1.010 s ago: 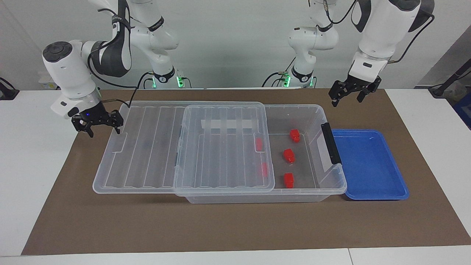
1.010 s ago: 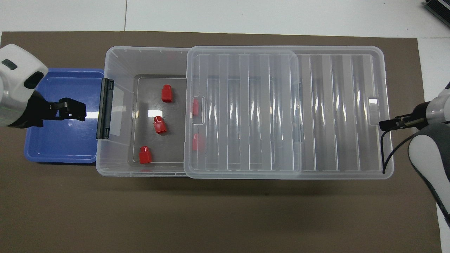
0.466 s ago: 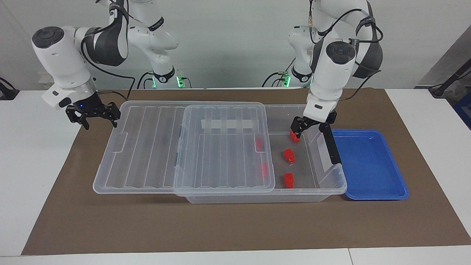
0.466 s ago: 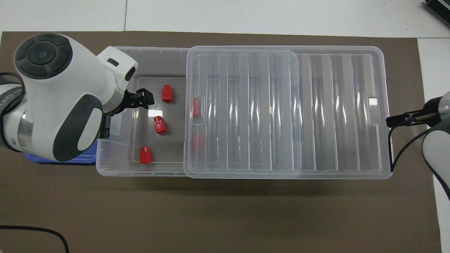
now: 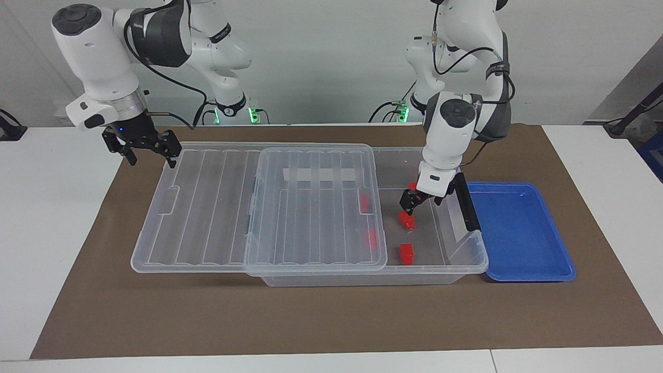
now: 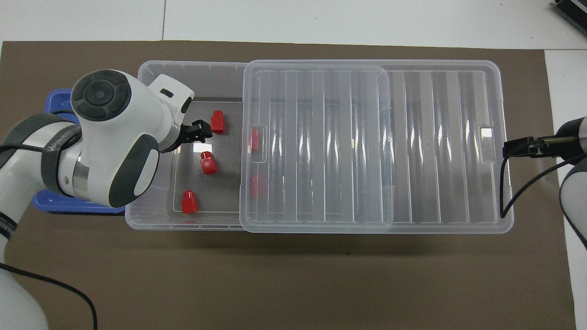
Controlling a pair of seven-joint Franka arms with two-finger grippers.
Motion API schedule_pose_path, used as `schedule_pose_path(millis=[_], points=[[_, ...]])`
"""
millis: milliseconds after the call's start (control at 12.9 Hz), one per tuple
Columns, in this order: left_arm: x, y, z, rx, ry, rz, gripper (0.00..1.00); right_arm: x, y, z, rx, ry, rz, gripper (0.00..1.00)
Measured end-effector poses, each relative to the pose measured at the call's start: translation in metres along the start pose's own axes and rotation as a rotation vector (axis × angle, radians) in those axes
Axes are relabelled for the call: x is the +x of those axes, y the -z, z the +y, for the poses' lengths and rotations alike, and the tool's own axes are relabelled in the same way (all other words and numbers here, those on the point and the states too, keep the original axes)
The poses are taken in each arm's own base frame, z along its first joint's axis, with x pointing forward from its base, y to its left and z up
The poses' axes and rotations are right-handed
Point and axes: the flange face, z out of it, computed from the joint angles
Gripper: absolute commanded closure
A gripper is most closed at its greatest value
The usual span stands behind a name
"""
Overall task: Place red block in blue tray from box
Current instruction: 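Reach the left gripper into the box toward a red block, then close the left gripper on the red block, then lift the red block with the left gripper over the blue tray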
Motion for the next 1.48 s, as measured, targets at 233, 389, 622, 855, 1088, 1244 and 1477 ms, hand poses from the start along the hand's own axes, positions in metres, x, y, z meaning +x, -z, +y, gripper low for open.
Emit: schedule_pose_path(millis=[233, 389, 622, 855, 1088, 1244, 1477], points=[[-0.011, -0.043, 0.004, -0.004, 0.010, -0.003, 0.06, 0.000, 0.024, -0.041, 0.005, -0.069, 0.006, 0.00], [-0.015, -0.057, 0.002, -0.006, 0.009, -0.003, 0.17, 0.002, 0.038, -0.055, 0.015, -0.106, 0.001, 0.00], [-0.016, -0.060, 0.001, -0.006, 0.008, -0.003, 0.68, 0.011, 0.050, -0.056, 0.022, -0.133, -0.010, 0.00], [-0.017, -0.060, 0.001, -0.004, 0.008, -0.005, 1.00, 0.015, 0.046, -0.051, 0.020, -0.141, -0.021, 0.00], [-0.017, -0.058, 0.000, 0.009, 0.009, -0.020, 1.00, 0.016, 0.045, -0.042, 0.018, -0.158, -0.025, 0.00], [-0.009, -0.040, 0.002, 0.033, 0.016, -0.042, 1.00, 0.019, 0.044, -0.027, 0.017, -0.183, -0.025, 0.00], [0.012, 0.018, 0.006, 0.048, 0.055, -0.081, 1.00, 0.020, 0.043, -0.020, 0.016, -0.190, -0.024, 0.00]])
